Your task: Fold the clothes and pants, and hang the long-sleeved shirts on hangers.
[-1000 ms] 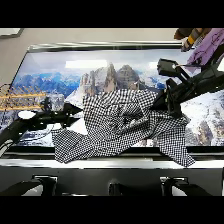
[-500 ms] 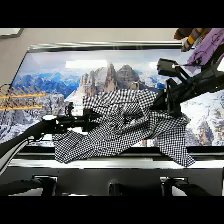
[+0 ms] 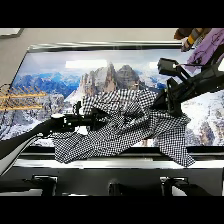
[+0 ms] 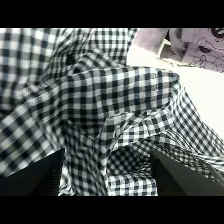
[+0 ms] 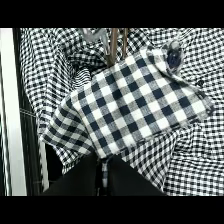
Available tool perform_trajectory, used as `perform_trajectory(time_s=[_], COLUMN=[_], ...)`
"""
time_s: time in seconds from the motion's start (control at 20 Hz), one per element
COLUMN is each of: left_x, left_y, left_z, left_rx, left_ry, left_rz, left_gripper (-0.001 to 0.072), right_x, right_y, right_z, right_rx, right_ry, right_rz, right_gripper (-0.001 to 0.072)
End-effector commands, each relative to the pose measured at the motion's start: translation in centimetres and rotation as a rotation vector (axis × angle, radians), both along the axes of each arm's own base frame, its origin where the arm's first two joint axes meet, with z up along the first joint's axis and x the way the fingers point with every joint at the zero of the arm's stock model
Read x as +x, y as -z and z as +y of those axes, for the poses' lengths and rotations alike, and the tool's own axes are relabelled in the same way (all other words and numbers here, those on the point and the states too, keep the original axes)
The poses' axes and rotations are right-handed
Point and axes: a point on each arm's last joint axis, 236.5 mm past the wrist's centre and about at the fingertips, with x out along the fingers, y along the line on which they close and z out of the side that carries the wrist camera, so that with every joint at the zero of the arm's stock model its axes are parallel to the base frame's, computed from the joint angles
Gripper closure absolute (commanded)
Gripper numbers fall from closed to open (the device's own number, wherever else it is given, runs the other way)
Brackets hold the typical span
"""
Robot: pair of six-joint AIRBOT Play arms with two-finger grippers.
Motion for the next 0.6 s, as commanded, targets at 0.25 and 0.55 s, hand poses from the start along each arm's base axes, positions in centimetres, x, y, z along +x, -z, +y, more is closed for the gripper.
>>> perform_trajectory(time_s=[0.25, 0.55], left_x=[-1.0, 1.3], left_y=[0.3, 0.5], left_z=[-2.0, 2.3], left_rx=[-0.002, 0.044], left_ry=[0.043, -0.006], left_rz=[0.008, 0.008], left_gripper=[0.0686, 0.0682], right_x=[0.0, -0.1], right_y=[-0.1, -0.1], right_z=[0.0, 0.0], right_rx=[0.0, 0.0], right_ry=[0.005, 0.011], right_rz=[0.002, 0.011], right_gripper=[0.0686, 0.0687])
